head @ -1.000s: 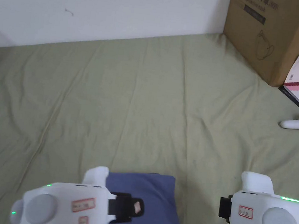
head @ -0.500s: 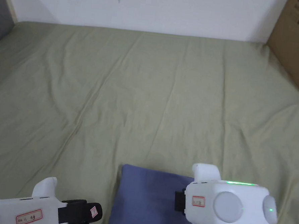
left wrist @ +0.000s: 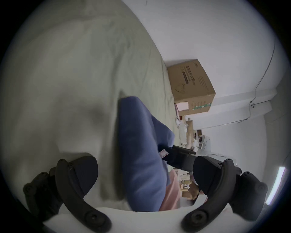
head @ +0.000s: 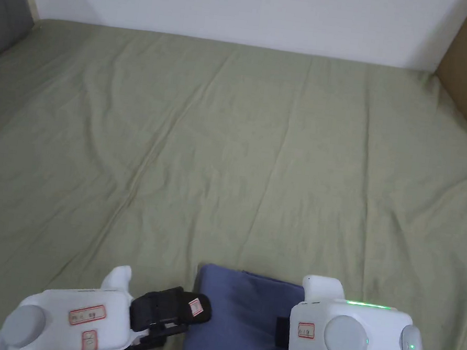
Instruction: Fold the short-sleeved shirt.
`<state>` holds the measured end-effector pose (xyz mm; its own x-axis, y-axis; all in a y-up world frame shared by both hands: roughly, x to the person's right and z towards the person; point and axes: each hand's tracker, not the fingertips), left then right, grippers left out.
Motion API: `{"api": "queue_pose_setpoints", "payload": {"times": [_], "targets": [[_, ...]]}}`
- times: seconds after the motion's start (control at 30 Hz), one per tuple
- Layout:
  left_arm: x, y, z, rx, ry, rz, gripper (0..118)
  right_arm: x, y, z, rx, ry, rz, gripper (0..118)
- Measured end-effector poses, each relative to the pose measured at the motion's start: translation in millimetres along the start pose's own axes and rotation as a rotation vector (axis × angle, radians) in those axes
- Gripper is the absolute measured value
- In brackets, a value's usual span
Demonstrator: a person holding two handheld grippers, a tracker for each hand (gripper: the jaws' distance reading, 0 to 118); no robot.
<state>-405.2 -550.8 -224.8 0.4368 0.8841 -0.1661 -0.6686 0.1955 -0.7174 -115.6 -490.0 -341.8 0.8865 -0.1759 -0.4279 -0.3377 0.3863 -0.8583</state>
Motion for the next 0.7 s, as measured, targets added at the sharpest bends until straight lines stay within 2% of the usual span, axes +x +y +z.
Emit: {"api": "queue_pose_setpoints", "payload": {"times": [0.1,0.17,0.2,0.23,0.27,0.3,0.33,0.37,0.4,0.5,0.6,0.7], "targets": [[-8.1,4.5,-33.6,-0.096,-0.054,0.081,118,0.7,0.7,0.4,-0.002,0.002,-0.003,0],[-0.5,6.8,-46.8,-0.110,-0.066,0.052,118,1.3,0.7,0.2,-0.003,0.005,-0.008,0],[4.3,6.6,-51.8,-0.130,-0.060,0.035,105,1.7,0.6,0.5,-0.003,0.006,-0.011,0],[8.5,6.9,-56.0,-0.146,-0.046,0.017,73,1.8,0.5,1.0,-0.002,0.007,-0.014,0],[10.8,6.4,-58.2,-0.127,0.007,0.006,27,1.4,-0.1,1.9,0.000,0.006,-0.018,0],[9.6,5.0,-64.4,-0.109,0.130,-0.015,26,0.6,-0.1,4.0,0.005,-0.004,-0.024,0],[0.2,1.9,-67.8,-0.135,0.117,0.038,26,0.1,0.2,6.5,0.014,-0.010,-0.033,0],[-4.7,2.0,-65.4,-0.130,-0.002,0.112,26,-0.1,1.0,8.6,0.018,-0.012,-0.038,0],[-5.1,3.1,-58.1,-0.109,-0.041,0.146,26,-0.2,1.5,11.2,0.023,-0.010,-0.040,0],[-0.9,7.6,-47.8,-0.129,0.021,0.039,26,0.5,3.8,26.0,0.070,0.000,-0.053,0],[12.9,11.3,-27.1,-0.120,0.033,0.027,26,0.7,9.0,39.5,0.110,-0.006,-0.062,0],[21.1,29.8,6.4,-0.077,0.113,-0.041,26,1.5,11.4,48.6,0.135,-0.014,-0.057,0]]}}
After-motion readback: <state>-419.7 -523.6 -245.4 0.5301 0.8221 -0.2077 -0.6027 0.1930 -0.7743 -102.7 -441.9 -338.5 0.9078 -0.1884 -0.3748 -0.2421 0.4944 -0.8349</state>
